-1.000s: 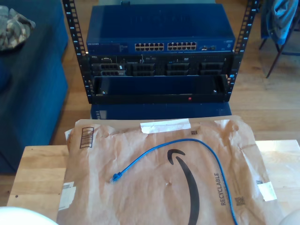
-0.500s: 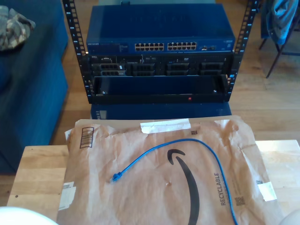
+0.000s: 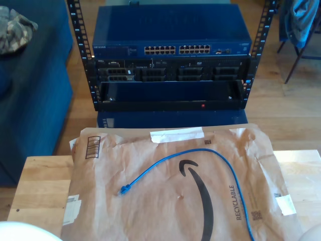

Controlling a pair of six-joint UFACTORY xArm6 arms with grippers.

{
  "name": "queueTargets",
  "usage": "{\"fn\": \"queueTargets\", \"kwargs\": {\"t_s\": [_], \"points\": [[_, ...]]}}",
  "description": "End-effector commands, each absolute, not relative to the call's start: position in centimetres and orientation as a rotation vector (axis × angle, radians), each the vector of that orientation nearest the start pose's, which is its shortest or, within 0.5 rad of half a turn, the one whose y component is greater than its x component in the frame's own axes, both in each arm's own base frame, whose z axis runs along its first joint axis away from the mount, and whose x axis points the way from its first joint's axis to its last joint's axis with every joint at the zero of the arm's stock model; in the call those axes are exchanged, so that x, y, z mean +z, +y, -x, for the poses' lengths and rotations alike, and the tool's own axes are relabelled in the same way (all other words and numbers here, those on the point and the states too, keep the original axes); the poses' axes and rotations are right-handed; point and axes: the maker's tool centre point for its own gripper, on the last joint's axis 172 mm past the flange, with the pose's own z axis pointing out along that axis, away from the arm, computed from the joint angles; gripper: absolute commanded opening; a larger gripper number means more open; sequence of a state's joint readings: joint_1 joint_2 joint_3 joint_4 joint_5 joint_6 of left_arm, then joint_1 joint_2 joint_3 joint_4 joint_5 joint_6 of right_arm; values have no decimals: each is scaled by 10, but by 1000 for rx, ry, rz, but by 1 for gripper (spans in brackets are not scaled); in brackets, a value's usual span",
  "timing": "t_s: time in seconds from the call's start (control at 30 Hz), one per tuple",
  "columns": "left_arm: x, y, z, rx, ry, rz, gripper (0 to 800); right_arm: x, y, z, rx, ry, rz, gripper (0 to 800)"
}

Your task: Grab the cable and plug it in

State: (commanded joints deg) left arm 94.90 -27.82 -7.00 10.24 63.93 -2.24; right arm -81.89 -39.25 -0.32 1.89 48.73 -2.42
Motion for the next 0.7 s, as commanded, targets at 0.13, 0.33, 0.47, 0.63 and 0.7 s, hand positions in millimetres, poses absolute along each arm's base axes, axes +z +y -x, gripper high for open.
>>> {"fn": "queueTargets", "kwargs": {"t_s": [0.13, 0.33, 0.47, 0.63, 0.7], "points": [[35, 104, 46, -658, 1973, -1970, 800, 39, -177, -31, 130, 1963, 2305, 797], [39, 111, 48, -649, 1992, -1974, 800, 55, -182, -32, 158, 2039, 2231, 796], [52, 117, 50, -660, 2017, -1963, 800, 93, -180, -34, 251, 2087, 2103, 794], [97, 141, 51, -679, 2059, -1954, 800, 144, -203, -61, 242, 2176, 2067, 793], [120, 155, 36, -688, 2066, -1964, 800, 158, -211, -77, 210, 2218, 2063, 792]]}}
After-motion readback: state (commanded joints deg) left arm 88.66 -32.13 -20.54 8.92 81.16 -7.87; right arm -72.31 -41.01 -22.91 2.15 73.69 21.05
